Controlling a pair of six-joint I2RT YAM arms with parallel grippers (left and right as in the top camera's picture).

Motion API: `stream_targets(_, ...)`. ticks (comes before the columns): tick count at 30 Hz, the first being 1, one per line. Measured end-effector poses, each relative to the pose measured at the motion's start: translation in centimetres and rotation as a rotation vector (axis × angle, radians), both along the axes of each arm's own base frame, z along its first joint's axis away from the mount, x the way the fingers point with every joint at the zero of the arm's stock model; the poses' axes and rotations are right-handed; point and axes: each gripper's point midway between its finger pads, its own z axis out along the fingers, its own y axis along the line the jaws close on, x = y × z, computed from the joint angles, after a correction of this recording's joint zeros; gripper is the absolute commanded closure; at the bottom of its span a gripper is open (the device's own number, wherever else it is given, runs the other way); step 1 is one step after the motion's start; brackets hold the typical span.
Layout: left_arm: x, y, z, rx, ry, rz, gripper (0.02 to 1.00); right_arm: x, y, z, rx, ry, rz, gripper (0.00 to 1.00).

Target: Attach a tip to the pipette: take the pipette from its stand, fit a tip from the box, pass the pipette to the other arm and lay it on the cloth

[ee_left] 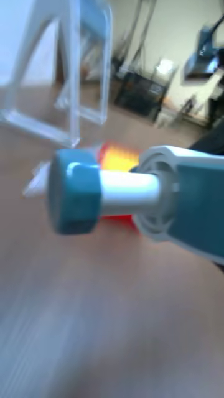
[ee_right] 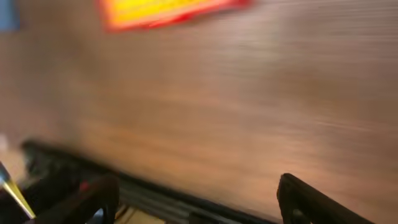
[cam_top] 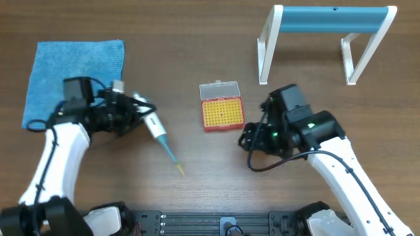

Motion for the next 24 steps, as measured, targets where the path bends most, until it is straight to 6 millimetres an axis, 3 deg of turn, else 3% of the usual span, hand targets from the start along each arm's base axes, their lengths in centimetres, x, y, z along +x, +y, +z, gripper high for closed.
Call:
stream_targets(1,-1.1,1.7,-0.4,0.062,0.113,-0.001,0.991,0.2,-0.9,-0.2,-0.026,0.001,-0.020,0.176)
stream_targets(2,-1.3,4.6,0.5,0.162,0.231,-0.023,0.993,0.4,-1.2,-0.3,-0.035,-0.008,-0.028,0.174)
stream_targets(3,0.3,8.9,2.3,0.310,0.274,-0.054,0.993,0.9,-1.5,-0.3,-0.044,-0.025,-0.034,0.176)
stream_targets(4,2.8,13.2,3.9,0.454,0.280,-0.077,0.993,1.0,-1.6,-0.4,-0.048,-0.032,-0.033,0.176)
stream_targets(5,3.7,14.9,4.7,0.511,0.304,-0.095,0.991,1.2,-1.6,-0.4,-0.050,-0.037,-0.035,0.174)
stream_targets(6,6.0,17.3,5.3,0.592,0.296,-0.102,0.991,1.1,-1.7,-0.4,-0.053,-0.033,-0.039,0.176)
stream_targets(7,11.6,21.4,5.8,0.741,0.191,-0.078,0.991,1.1,-1.6,-0.4,-0.052,-0.033,-0.046,0.176)
stream_targets(10,15.3,25.5,1.2,0.921,0.211,-0.240,0.991,1.1,-1.6,-0.4,-0.041,0.012,-0.142,0.174)
stream_targets(15,15.5,27.8,-7.9,0.978,0.316,-0.453,0.991,2.3,-1.3,-0.1,0.000,0.030,-0.285,0.174)
stream_targets(20,16.5,28.1,-8.8,1.000,0.258,-0.516,0.991,3.1,-1.0,0.2,0.023,0.012,-0.323,0.174)
stream_targets(24,16.3,27.3,-11.1,0.942,0.269,-0.548,0.991,3.1,-1.0,0.3,0.024,0.015,-0.330,0.174)
